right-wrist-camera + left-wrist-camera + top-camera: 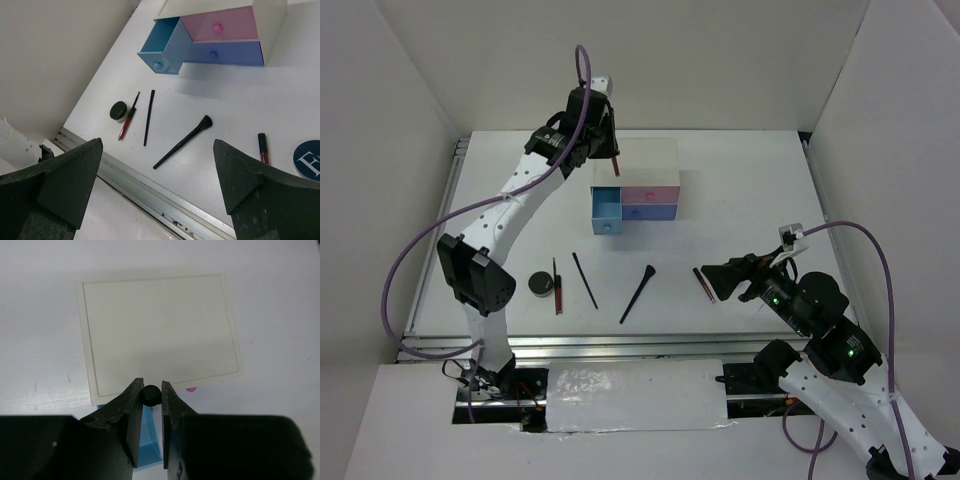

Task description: Organize the makeup

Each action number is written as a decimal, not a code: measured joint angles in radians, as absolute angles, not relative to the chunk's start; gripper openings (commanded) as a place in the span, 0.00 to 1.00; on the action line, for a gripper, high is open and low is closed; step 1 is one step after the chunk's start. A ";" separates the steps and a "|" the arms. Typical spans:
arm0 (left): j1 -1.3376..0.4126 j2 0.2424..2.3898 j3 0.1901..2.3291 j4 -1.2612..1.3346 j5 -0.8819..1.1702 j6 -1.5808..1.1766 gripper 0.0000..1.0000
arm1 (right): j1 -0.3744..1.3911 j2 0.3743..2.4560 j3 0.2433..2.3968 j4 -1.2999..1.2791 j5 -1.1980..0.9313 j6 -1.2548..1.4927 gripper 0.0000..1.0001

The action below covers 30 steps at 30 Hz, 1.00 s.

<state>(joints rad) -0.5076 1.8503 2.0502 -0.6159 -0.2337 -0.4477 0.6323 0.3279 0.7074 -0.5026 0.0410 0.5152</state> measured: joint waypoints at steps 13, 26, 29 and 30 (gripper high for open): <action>-0.466 1.932 2.006 -0.762 -0.173 -0.444 0.11 | 0.632 0.318 0.707 -0.503 0.038 0.511 1.00; -0.468 1.932 1.901 -0.769 -0.140 -0.447 0.12 | 0.632 0.318 0.707 -0.503 0.037 0.511 1.00; -0.472 1.932 1.899 -0.770 -0.141 -0.448 0.12 | 0.633 0.318 0.707 -0.503 0.037 0.511 1.00; -0.475 1.932 1.898 -0.770 -0.141 -0.448 0.12 | 0.632 0.318 0.707 -0.503 0.036 0.511 1.00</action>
<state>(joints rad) -0.4747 1.9316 1.8977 -0.7696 -0.1406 -0.4477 0.6323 0.3180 0.7074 -0.5026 0.0364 0.5114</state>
